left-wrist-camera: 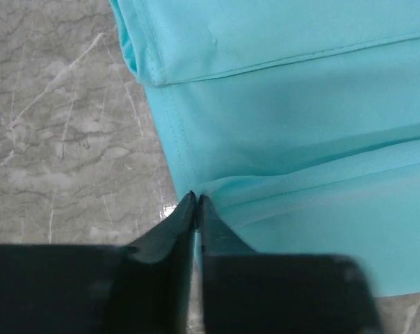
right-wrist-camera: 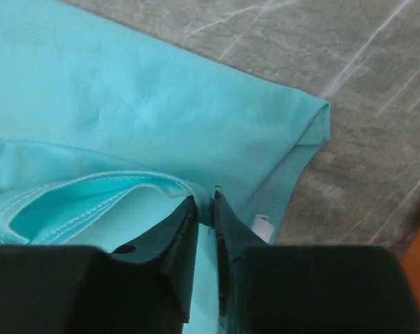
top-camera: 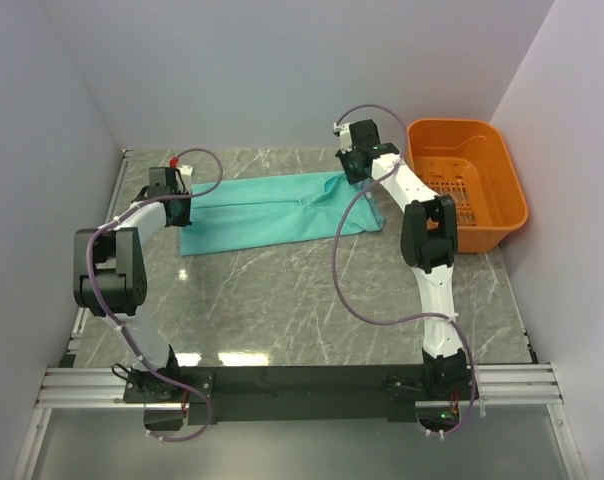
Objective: Fold and stack the t-shirts
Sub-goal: Fold the tshirt
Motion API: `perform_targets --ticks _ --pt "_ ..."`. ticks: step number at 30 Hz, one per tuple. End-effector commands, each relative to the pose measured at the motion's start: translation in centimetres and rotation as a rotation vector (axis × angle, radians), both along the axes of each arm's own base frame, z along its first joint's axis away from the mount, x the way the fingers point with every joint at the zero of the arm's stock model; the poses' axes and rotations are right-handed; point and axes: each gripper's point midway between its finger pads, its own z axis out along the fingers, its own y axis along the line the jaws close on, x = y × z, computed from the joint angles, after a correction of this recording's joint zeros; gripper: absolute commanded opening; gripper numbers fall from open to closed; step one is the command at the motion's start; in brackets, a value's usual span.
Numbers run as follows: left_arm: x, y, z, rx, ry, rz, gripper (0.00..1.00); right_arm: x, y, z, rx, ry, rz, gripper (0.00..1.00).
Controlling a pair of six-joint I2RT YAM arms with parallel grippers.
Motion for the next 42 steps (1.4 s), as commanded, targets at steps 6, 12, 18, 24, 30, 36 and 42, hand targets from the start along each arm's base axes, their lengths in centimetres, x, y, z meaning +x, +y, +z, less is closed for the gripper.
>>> perform_targets --ticks 6,12,18,24,30,36,42 --pt "2.1 0.3 5.2 0.000 -0.181 0.065 0.51 4.2 -0.6 5.0 -0.026 -0.220 -0.209 0.54" --pt "1.3 1.1 13.0 0.032 -0.364 0.101 0.76 2.3 -0.5 8.8 -0.023 -0.233 -0.057 0.64" --pt "-2.6 -1.1 18.4 -0.183 -0.488 0.117 0.93 -8.1 4.5 5.7 0.103 0.057 0.581 0.60" --pt "-6.3 -5.4 16.0 -0.407 -0.391 -0.005 0.90 -9.0 6.6 2.4 0.077 0.167 0.570 0.25" --pt "-8.5 -7.0 12.7 -0.482 -0.254 -0.028 0.79 -6.5 8.2 1.1 0.027 0.130 0.471 0.19" --pt "-9.6 -7.2 13.0 -0.488 -0.269 -0.027 0.80 -2.8 9.1 0.8 -0.048 0.021 0.335 0.14" --pt "-10.4 -8.5 11.6 -0.578 -0.242 -0.039 0.84 1.4 10.4 2.7 -0.041 -0.152 0.199 0.18"
